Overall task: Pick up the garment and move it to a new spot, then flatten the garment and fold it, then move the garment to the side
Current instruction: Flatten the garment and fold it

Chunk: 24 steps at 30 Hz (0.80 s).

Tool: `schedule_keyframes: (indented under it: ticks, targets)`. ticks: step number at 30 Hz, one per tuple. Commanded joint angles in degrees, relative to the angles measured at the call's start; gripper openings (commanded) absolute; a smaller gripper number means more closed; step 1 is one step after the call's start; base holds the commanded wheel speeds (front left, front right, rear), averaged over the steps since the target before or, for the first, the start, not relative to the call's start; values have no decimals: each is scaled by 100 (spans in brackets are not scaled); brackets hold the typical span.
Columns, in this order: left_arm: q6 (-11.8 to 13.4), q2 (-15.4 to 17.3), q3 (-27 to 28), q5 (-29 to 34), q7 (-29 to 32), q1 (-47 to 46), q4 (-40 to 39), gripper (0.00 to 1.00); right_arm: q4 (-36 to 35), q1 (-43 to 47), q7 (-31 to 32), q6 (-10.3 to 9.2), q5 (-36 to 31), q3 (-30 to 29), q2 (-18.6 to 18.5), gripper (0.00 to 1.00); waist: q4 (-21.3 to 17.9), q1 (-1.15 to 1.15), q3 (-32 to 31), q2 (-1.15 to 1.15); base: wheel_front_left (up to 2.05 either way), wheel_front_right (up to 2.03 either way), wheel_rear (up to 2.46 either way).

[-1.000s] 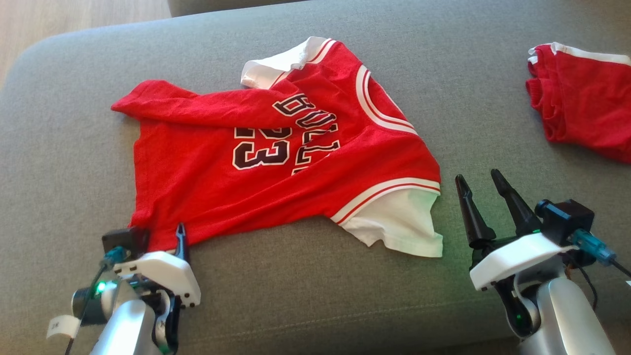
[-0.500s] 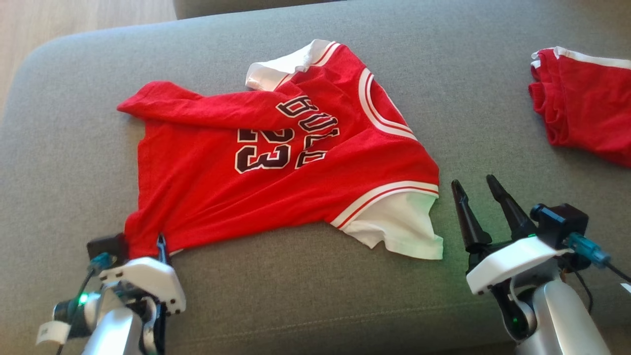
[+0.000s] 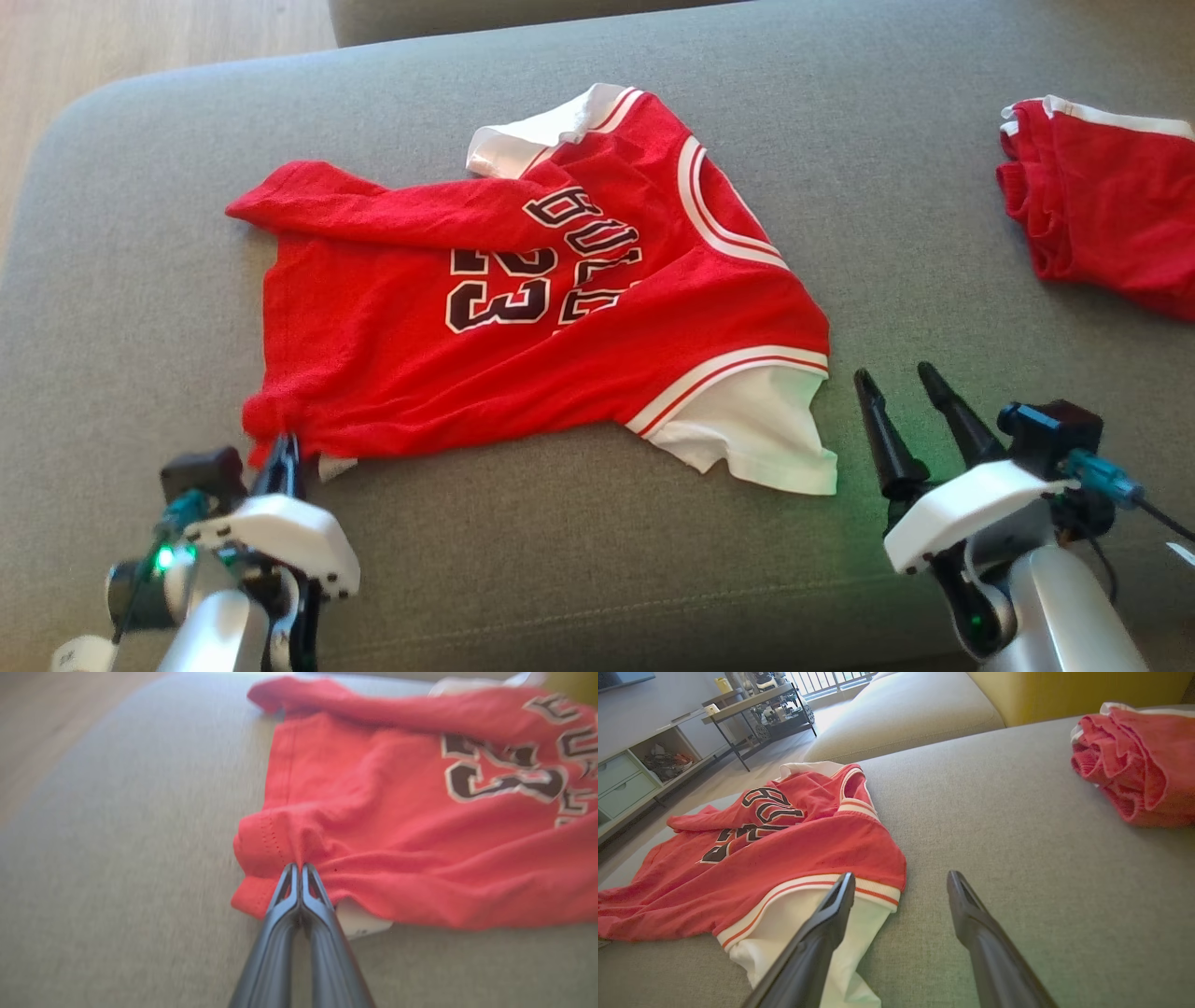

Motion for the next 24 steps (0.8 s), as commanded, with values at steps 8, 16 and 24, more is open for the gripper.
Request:
schedule_keyframes:
  ticks: [8,16,24]
  targets:
    - [160,132,228,133,-705,-189,-870,0,65,194,391,-2,530,454,-17,100,27,0,-79,0,0,0,0]
    - [271,158,214,220,-851,-104,-1267,0,398,218,681,-2,1166,750,-17,100,88,0,-121,0,0,0,0]
    - [291,157,142,259,-898,-103,-1499,0,917,72,721,-2,1117,576,-17,100,228,0,-86,0,0,0,0]
